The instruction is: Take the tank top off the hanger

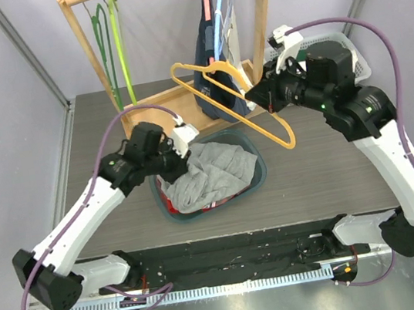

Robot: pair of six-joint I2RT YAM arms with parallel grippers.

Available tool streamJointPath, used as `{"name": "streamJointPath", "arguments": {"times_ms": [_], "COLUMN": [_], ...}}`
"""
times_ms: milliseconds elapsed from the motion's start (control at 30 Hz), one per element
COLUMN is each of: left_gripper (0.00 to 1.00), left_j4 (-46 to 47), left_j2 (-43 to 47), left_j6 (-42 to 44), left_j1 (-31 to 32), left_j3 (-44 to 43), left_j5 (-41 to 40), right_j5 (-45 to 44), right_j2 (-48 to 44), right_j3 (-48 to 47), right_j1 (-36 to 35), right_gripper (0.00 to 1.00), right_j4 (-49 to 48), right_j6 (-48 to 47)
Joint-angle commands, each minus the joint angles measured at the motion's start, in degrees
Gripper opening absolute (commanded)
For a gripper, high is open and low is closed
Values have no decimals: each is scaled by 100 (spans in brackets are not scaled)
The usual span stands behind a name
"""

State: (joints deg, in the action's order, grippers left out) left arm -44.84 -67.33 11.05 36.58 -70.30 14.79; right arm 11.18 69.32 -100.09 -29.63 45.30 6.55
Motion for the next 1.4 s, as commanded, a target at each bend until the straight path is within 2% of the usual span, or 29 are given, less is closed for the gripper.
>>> {"name": "streamJointPath", "arguments": {"times_ms": [0,200,367,467,567,667,700,767,800,967,1100,1233,1367], "left_gripper": [23,35,44,48,53,62,73,85,96,100,98,99,100], "left_j4": [643,1055,1530,1837,1856,1603,1479,1085,952,-144,-1105,-1764,-2413], "left_j2": [-315,-500,-816,-1315,-1659,-1591,-1460,-1345,-1222,-958,-773,-475,-106], "left_j6": [204,793,1039,1355,1488,1234,1163,830,742,-118,-173,28,169], "left_j1": [323,666,745,772,711,675,675,675,684,675,684,754,789], "left_j3": [499,1860,2327,2574,2425,2083,1969,1626,1495,379,-597,-1606,-2197], "left_j5": [-599,-1521,-2190,-2697,-3042,-2929,-2868,-2920,-2946,-3359,-3219,-2816,-2192], "right_j5": [-432,-792,-1091,-1442,-1417,-1338,-1251,-1197,-1206,-1364,-1618,-2128,-2909], "right_j2": [11,293,135,-67,-225,-279,-244,-156,-25,354,757,1408,2084], "right_j3": [-440,-731,-695,-748,-766,-915,-1046,-1187,-1336,-1785,-2468,-3418,-4219], "right_j1": [-17,-17,-17,-17,-17,-17,-17,-17,-17,-157,-561,-1246,-1887], "right_gripper": [1,1,1,1,1,1,1,1,1,1,1,1,1], "right_j4": [-513,-241,31,277,436,585,638,699,752,884,1103,1464,1684], "right_j6": [339,154,75,31,40,75,75,75,66,110,119,119,66]}}
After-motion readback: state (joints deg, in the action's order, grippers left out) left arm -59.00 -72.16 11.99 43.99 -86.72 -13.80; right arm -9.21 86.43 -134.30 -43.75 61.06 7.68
